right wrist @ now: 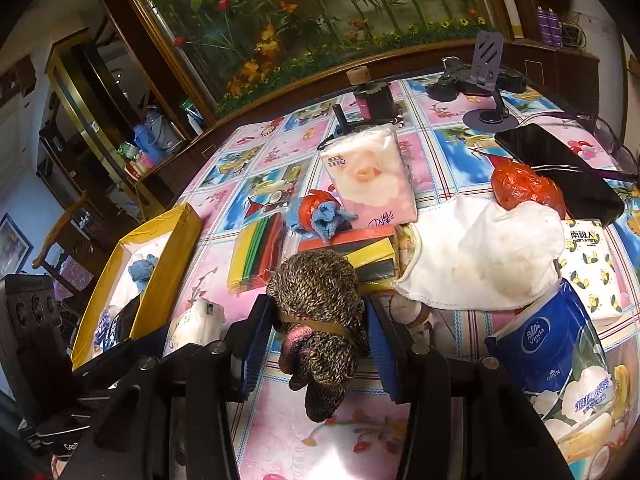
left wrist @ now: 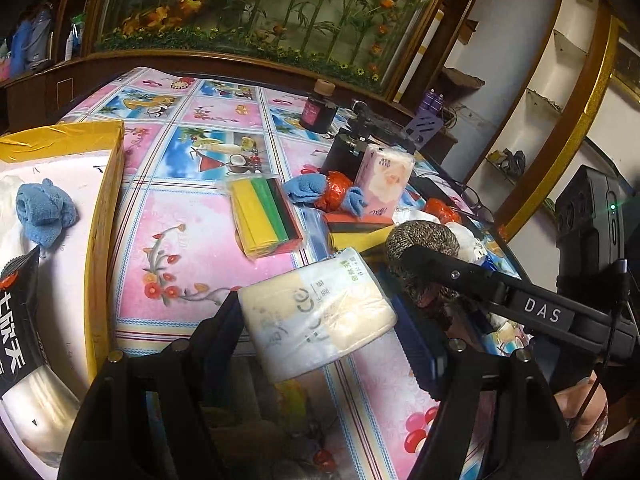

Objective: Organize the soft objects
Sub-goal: 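Carry the packet and plush into the white box and open both tools, then reach the left tool to the yellow-green sponge pack and close on it, then grasp the black-yellow-red striped sponge pack with the right tool while the left holds its pack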

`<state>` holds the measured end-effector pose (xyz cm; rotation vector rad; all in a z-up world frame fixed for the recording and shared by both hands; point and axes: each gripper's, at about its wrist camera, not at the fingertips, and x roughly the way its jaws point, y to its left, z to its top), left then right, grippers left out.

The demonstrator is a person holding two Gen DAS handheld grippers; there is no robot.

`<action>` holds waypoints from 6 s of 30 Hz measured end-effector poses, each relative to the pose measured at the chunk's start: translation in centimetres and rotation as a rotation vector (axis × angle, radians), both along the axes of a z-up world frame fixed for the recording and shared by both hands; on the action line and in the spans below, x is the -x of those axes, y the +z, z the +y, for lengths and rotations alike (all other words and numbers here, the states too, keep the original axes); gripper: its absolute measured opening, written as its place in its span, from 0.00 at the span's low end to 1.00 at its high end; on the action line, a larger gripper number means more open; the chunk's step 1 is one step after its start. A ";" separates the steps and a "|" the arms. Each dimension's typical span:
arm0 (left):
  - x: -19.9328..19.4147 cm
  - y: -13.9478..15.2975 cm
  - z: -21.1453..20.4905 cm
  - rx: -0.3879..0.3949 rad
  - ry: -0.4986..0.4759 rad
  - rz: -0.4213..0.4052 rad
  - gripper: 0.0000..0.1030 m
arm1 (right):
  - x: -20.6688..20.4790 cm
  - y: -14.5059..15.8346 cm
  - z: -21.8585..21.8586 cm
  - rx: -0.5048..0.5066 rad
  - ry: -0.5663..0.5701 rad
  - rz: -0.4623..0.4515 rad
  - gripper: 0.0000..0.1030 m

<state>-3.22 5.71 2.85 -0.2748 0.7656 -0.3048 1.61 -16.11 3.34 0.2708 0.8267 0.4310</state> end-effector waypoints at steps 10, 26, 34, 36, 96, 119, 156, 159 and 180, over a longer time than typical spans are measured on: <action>0.3 0.3 0.0 0.005 0.005 -0.023 0.71 | -0.1 -0.1 0.0 0.004 -0.002 0.007 0.49; 1.0 1.1 0.3 0.017 0.006 -0.064 0.71 | -0.6 0.4 0.8 0.004 -0.026 -0.025 0.49; 2.7 3.7 4.2 0.085 0.043 -0.085 0.71 | -0.9 1.1 4.2 -0.021 0.025 -0.031 0.50; 3.2 4.6 6.2 0.104 0.073 -0.092 0.71 | -0.9 1.4 5.4 -0.027 0.049 -0.030 0.50; -1.5 1.7 27.3 -0.027 0.468 0.146 0.73 | -11.7 1.9 33.1 0.037 0.312 0.149 0.51; 1.9 6.1 19.6 -0.032 0.366 -0.001 0.82 | -3.5 5.0 20.4 0.031 0.242 -0.075 0.57; -11.5 -1.5 -0.6 -0.202 0.260 0.190 0.83 | -3.2 2.3 -3.7 -0.233 -0.037 -0.022 0.73; -11.4 -2.2 0.0 -0.189 0.252 0.165 0.68 | -3.3 2.1 -3.6 -0.233 -0.040 -0.012 0.73; -10.2 -2.0 1.3 -0.169 0.244 0.147 0.45 | -9.0 -1.2 2.3 0.080 0.048 0.050 0.73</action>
